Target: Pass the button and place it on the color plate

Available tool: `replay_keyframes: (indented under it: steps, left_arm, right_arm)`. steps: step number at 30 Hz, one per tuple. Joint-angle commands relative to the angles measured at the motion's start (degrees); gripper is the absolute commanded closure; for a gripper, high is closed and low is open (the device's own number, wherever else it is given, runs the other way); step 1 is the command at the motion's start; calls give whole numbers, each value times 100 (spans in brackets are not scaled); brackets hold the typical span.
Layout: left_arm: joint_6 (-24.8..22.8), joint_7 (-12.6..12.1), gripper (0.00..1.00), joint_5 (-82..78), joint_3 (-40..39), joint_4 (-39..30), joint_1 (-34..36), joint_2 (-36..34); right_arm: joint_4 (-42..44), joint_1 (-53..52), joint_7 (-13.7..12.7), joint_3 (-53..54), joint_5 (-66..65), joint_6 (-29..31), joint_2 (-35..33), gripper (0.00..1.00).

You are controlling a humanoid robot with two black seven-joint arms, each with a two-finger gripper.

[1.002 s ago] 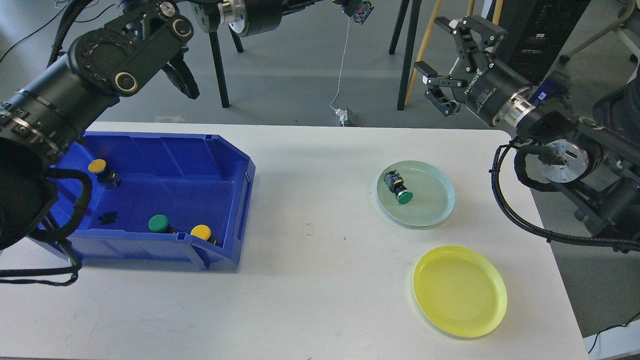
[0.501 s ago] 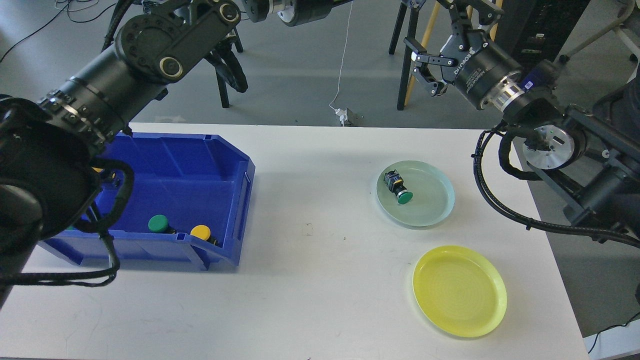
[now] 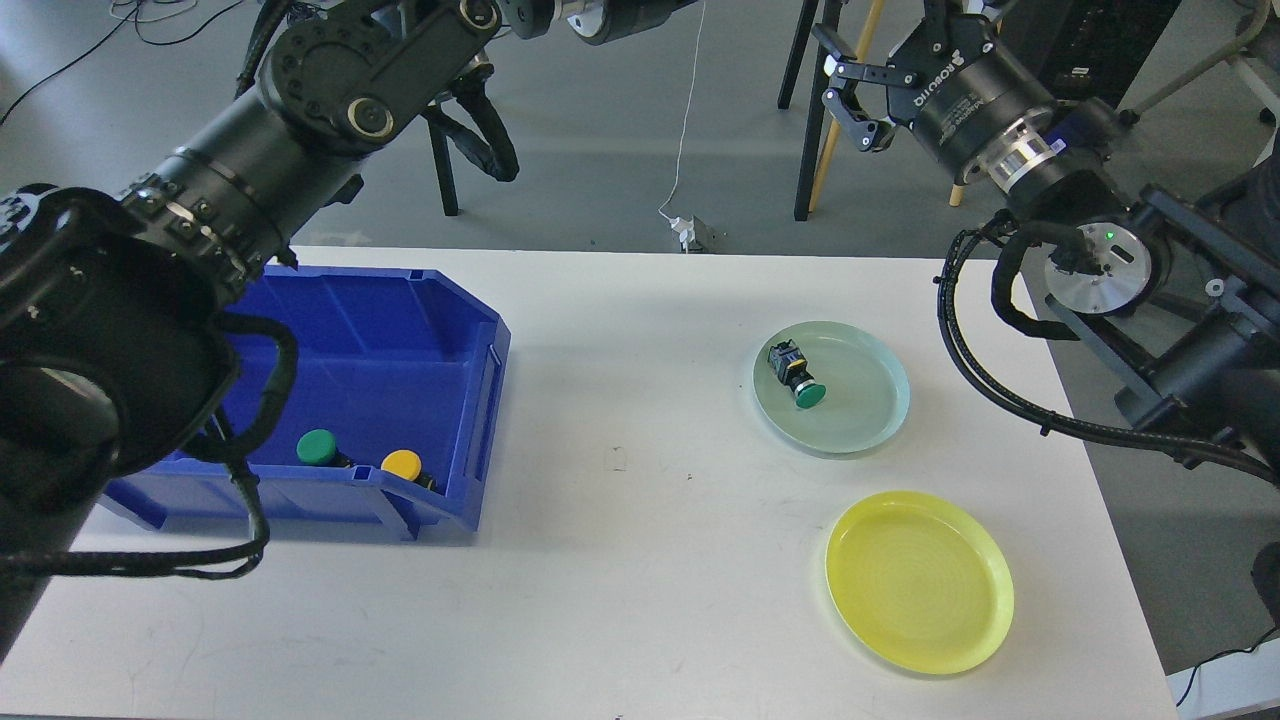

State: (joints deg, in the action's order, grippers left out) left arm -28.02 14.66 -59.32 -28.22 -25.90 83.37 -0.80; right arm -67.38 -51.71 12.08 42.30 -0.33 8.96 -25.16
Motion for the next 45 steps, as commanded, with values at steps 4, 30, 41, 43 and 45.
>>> replay_keyframes:
  steps: [4, 30, 41, 43, 45]
  left_arm:
    - [2, 2, 71, 149, 1, 6, 30, 28]
    - [2, -42, 71, 272, 18, 23, 101, 80]
    - [2, -42, 43, 246, 18, 23, 101, 80]
    - [2, -86, 16, 237, 18, 23, 83, 80]
    - [2, -112, 4, 255, 18, 23, 74, 80]
  right_arm:
    - [199, -164, -4, -55, 7, -70, 169, 17]
    - [216, -217, 40, -90, -2, -9, 258, 63]
    - [243, -305, 40, -99, -11, 18, 249, 78]
    - [251, -305, 40, -99, -11, 26, 249, 78]
    - [243, -305, 40, -99, -2, 18, 240, 78]
